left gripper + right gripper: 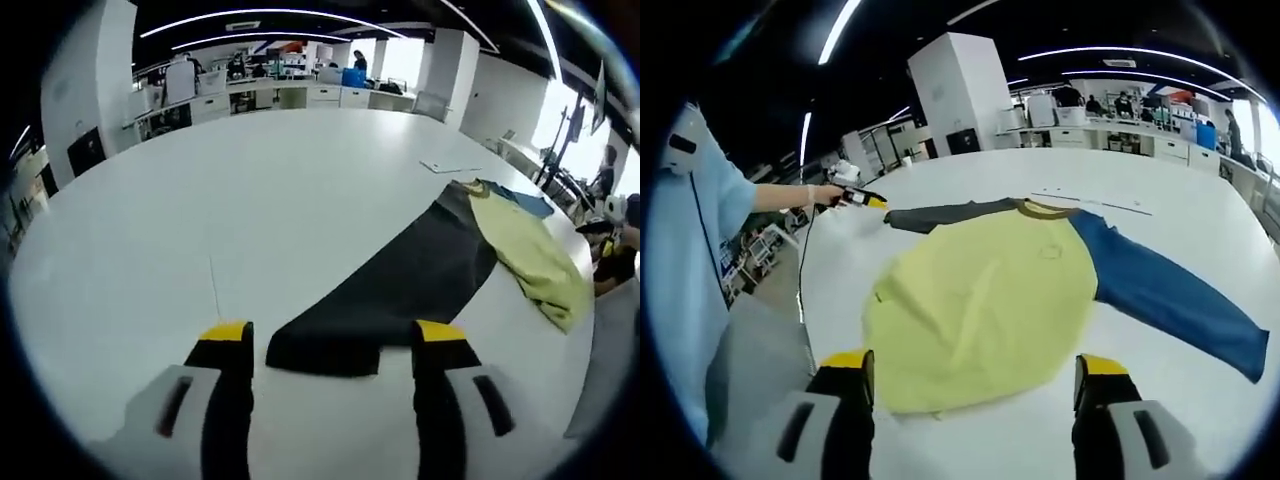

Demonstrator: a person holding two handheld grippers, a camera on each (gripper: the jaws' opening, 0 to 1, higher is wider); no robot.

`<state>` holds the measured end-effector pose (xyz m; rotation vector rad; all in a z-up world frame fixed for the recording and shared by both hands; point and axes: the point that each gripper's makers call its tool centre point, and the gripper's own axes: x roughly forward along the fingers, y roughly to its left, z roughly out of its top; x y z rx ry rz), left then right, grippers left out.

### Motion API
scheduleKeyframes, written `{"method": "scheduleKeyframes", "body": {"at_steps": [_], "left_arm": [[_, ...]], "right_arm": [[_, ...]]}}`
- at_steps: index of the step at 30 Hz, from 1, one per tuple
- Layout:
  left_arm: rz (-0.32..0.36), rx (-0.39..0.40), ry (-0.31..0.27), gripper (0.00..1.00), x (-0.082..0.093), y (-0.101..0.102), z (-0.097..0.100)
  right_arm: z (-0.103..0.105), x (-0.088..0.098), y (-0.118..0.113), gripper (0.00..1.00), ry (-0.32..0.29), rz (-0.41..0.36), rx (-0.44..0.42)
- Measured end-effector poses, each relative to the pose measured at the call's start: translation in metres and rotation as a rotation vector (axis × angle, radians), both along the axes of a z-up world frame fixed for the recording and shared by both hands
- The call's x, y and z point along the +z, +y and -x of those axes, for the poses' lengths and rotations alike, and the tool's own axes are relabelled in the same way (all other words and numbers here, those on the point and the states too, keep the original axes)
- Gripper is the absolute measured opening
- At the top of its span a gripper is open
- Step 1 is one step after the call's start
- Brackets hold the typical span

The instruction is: Fold the garment on the visible template until the final outline fits inside the template.

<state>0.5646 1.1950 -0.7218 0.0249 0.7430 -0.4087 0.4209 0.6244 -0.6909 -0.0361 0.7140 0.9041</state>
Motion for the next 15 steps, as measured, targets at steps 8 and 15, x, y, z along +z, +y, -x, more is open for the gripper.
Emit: {"method": "scheduleKeyframes", "body": {"at_steps": [8, 15], "left_arm": [[-0.023, -0.086, -0.002, 0.84, -0.001, -0.015, 0.016], [-0.072, -0.16, 0.002, 0.81, -0.006, -0.029, 0.03]], "right_arm": [[0.001, 0.002, 0.0, 0.82, -0.005, -0.013, -0.007], [0.003, 0.001, -0.003, 0.81, -0.001, -0.013, -0.009]]}}
